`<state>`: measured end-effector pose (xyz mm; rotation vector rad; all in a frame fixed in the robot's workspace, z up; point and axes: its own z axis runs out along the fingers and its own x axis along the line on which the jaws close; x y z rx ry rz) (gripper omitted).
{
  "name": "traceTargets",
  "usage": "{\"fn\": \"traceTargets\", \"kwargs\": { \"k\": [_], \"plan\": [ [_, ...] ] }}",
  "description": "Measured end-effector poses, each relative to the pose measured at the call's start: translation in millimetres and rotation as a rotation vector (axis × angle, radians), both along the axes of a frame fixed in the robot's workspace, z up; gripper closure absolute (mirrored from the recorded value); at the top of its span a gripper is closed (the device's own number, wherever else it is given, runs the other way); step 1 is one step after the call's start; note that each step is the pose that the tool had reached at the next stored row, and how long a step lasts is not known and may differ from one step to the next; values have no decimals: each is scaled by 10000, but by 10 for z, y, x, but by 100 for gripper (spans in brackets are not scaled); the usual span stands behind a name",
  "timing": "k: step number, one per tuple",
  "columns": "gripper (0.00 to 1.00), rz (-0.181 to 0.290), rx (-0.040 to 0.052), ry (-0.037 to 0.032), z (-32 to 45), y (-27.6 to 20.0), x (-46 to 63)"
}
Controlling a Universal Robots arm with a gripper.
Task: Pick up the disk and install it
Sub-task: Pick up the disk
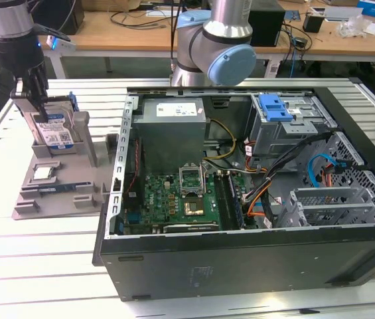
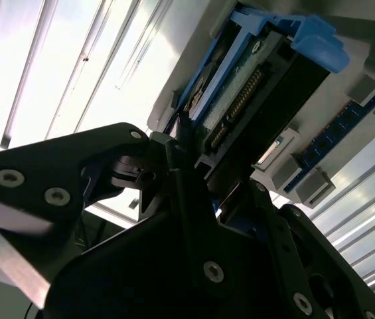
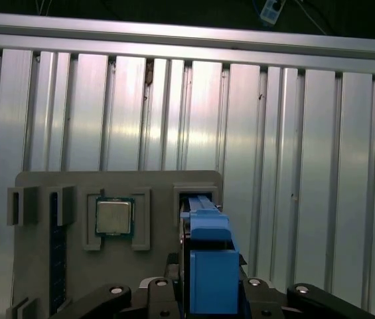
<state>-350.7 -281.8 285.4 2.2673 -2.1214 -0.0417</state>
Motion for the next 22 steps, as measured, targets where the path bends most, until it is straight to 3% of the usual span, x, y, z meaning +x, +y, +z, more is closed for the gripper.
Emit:
{"fn": "traceTargets", "kwargs": {
  "k": [5, 11, 20, 22],
  "plan": [
    [63, -1, -2, 4, 162, 5, -1],
    [63, -1, -2, 3, 288, 7, -1],
    [63, -1, -2, 3, 640, 8, -1],
    [63, -2, -2, 3, 677, 8, -1]
  ]
}}
